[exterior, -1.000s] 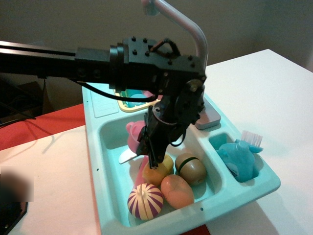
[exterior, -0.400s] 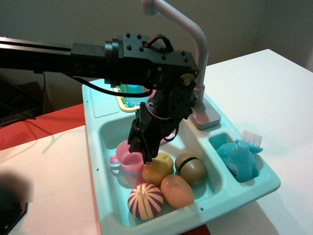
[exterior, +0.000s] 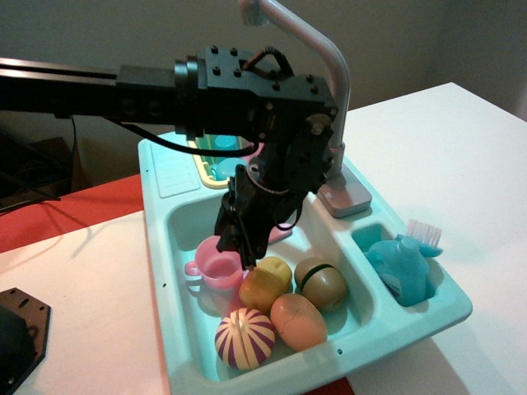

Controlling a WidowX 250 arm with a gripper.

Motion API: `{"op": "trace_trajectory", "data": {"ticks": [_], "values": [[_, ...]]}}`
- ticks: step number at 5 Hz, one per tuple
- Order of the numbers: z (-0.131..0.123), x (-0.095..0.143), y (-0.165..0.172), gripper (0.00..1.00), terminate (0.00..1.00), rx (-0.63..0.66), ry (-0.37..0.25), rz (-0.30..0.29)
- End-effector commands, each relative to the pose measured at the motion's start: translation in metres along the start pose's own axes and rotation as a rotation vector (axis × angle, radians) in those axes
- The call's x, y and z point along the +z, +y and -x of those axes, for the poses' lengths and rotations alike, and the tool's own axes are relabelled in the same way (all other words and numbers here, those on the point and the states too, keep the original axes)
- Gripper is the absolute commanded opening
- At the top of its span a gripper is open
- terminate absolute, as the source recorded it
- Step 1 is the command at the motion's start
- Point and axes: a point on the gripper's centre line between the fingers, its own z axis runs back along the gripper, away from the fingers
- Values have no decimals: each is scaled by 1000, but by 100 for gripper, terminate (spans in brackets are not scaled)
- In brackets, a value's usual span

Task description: Put cup from counter to sink

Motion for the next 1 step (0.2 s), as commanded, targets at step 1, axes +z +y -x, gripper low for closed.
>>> {"op": "trace_trajectory", "data": {"ticks": [1], "values": [[36,56,19,100,100,64,-149,-16]]}}
